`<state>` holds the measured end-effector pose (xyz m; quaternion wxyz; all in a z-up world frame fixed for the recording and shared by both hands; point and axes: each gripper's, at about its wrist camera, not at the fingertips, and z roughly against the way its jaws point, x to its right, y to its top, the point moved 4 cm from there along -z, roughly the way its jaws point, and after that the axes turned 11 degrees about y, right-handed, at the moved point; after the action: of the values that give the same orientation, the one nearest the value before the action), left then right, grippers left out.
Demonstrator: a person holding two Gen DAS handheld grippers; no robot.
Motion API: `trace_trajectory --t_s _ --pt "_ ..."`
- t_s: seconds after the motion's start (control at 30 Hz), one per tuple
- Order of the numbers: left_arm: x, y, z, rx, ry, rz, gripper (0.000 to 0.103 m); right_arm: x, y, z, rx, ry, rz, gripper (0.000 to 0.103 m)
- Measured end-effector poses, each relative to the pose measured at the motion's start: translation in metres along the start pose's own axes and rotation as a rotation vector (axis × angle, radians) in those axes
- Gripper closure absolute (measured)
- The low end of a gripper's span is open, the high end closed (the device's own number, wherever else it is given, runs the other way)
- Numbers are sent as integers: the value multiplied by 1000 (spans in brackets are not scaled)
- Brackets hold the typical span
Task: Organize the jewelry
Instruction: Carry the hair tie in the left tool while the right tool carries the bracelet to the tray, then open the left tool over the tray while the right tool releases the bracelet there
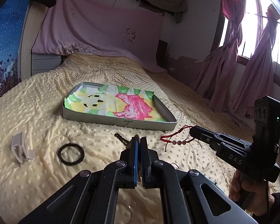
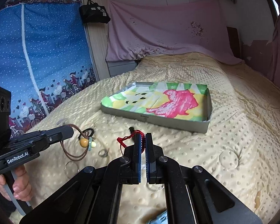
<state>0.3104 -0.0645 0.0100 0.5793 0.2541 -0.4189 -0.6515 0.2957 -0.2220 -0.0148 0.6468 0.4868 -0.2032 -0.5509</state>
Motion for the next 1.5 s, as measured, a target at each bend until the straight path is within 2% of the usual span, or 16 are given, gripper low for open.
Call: trace_trajectory --t_s 0.17,0.27,0.43,0.6,0.87,1.1,1.17,1.23,1.27,1.3,1.43,1.5 --pt "2 36 -47 28 19 -1 100 32 36 -35 34 -53 -61 99" --pt "2 52 -78 27 21 6 100 48 48 -60 26 -73 -90 99" --pt "-2 66 -130 -1 36 37 100 73 51 -101 -31 -92 -138 99" --pt "-7 61 -171 -69 57 65 100 94 37 -134 -116 -100 -186 99" --pt "-12 50 -192 -136 84 84 100 104 23 -154 -166 -82 -229 99" --pt "-21 46 -192 -157 86 134 100 108 19 -151 -193 -77 -243 98" --pt "-22 46 -191 -161 86 141 100 109 18 -146 -187 -89 -248 93" --pt "-21 46 -189 -154 96 137 100 111 20 -140 -171 -89 -252 72" --pt "-19 46 -187 -154 106 127 100 110 20 -137 -164 -95 -247 67" --pt "-18 46 -186 -154 114 116 100 109 21 -134 -160 -100 -239 64" --pt "-12 47 -179 -151 125 98 100 107 24 -118 -131 -111 -221 63" --pt "-12 48 -175 -149 127 104 100 107 25 -111 -114 -112 -215 59"
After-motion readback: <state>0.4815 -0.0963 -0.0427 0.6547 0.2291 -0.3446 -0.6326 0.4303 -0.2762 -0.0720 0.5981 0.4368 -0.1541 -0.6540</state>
